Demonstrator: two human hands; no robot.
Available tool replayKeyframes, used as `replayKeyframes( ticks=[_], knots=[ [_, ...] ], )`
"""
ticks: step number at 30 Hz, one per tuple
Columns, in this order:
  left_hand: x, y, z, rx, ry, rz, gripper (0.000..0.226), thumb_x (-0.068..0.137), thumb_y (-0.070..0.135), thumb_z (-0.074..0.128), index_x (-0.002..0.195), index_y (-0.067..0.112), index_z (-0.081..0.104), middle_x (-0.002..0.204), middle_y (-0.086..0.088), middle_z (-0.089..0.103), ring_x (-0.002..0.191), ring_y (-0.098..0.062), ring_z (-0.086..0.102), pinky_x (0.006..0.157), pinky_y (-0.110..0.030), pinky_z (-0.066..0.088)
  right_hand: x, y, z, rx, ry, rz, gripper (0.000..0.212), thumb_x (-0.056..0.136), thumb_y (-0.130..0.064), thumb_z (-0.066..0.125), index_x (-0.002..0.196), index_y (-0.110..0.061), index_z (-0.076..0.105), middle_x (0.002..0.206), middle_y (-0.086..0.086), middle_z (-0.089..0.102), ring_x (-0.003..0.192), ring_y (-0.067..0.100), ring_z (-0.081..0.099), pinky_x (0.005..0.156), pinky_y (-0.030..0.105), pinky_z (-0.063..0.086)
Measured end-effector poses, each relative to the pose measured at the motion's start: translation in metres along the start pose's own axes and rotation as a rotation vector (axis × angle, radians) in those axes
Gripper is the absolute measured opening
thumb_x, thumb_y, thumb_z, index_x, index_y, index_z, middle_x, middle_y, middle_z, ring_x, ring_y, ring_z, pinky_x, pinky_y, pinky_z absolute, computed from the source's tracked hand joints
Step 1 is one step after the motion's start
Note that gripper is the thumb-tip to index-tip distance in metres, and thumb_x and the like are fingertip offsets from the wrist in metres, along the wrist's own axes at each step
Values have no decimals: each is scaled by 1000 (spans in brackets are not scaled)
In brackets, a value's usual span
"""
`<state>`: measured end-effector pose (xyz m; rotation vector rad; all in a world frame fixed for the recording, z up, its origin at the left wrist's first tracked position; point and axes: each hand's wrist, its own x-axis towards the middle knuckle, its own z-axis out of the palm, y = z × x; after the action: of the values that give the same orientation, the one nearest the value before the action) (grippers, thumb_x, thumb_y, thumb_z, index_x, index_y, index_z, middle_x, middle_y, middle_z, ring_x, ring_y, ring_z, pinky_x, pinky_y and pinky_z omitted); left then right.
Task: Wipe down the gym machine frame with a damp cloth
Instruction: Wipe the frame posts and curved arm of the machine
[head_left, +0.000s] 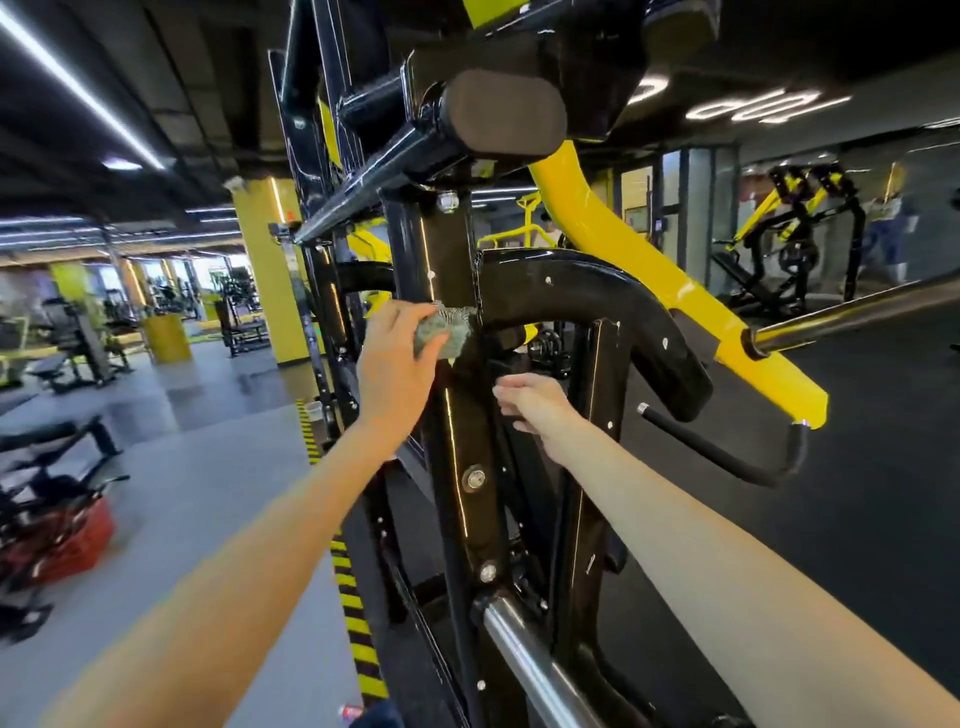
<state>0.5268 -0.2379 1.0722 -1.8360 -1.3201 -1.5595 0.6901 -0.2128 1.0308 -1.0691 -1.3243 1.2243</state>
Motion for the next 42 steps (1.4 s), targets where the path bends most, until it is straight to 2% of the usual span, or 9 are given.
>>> replayKeyframes(
  ticks=[4, 8, 15, 18, 23, 28, 33, 38, 42],
  knots=[
    [52, 4, 5, 353, 170, 475, 22, 86, 21, 61, 100, 3, 62, 94, -15, 61, 94, -24, 44, 77, -35, 47, 29, -34, 10, -273, 247, -435, 18, 89, -8, 57, 105, -9, 67, 92, 3, 64, 98, 23, 62, 94, 35, 47],
    [84, 12, 9, 343, 317, 391, 22, 85, 8, 63, 106, 2, 61, 100, -19, 61, 95, -35, 53, 79, -37, 47, 47, -59, 0, -494, 379, -828, 22, 86, -7, 53, 105, -8, 64, 103, 9, 62, 101, 25, 54, 85, 35, 42],
    [59, 3, 5, 665, -146, 767, 35, 78, -5, 56, 112, -1, 61, 101, -21, 58, 95, -31, 41, 54, -38, 51, 76, -55, -12, -735, 377, -1107, 46, 84, -11, 50, 129, -6, 56, 133, 13, 54, 125, 29, 46, 107, 40, 25],
    [69, 10, 5, 647, 159, 593, 22, 83, -8, 59, 104, 0, 61, 91, -18, 60, 89, -28, 41, 59, -37, 49, 85, -65, -14, -771, 274, -1119, 47, 93, -13, 45, 139, -8, 48, 144, 10, 47, 136, 24, 38, 113, 37, 10],
    [49, 5, 21, 720, -86, 869, 19, 94, 0, 46, 100, 0, 65, 90, -17, 63, 88, -28, 44, 73, -32, 45, 90, -69, -10, -847, 223, -1067, 54, 98, -21, 41, 150, -14, 30, 157, 4, 27, 148, 16, 14, 113, 34, -10],
    [49, 5, 28, 517, 342, 421, 19, 88, -8, 55, 102, 2, 63, 85, -19, 59, 84, -26, 42, 71, -26, 38, 94, -68, -8, -832, 257, -1090, 48, 101, -26, 37, 147, -13, 38, 151, 4, 38, 146, 16, 21, 114, 37, -13],
    [36, -4, 18, 656, -42, 778, 21, 89, -4, 56, 109, 2, 56, 97, -15, 55, 85, -27, 45, 70, -31, 44, 97, -68, -4, -792, 317, -1123, 50, 93, -26, 29, 132, -9, 55, 127, 9, 57, 128, 27, 46, 111, 44, 5],
    [62, 9, 14, 502, 271, 470, 16, 86, -8, 59, 100, 0, 62, 82, -18, 60, 80, -23, 42, 78, -18, 33, 97, -73, 4, -787, 341, -1077, 50, 95, -30, 28, 129, -11, 58, 123, 6, 59, 123, 28, 47, 109, 43, 8],
    [46, -7, 14, 618, -120, 771, 22, 87, -5, 55, 108, 1, 58, 95, -18, 62, 88, -27, 47, 77, -28, 41, 97, -73, 1, -756, 299, -1077, 39, 100, -24, 38, 133, -12, 54, 134, 5, 54, 136, 23, 37, 112, 40, -3]
  ],
)
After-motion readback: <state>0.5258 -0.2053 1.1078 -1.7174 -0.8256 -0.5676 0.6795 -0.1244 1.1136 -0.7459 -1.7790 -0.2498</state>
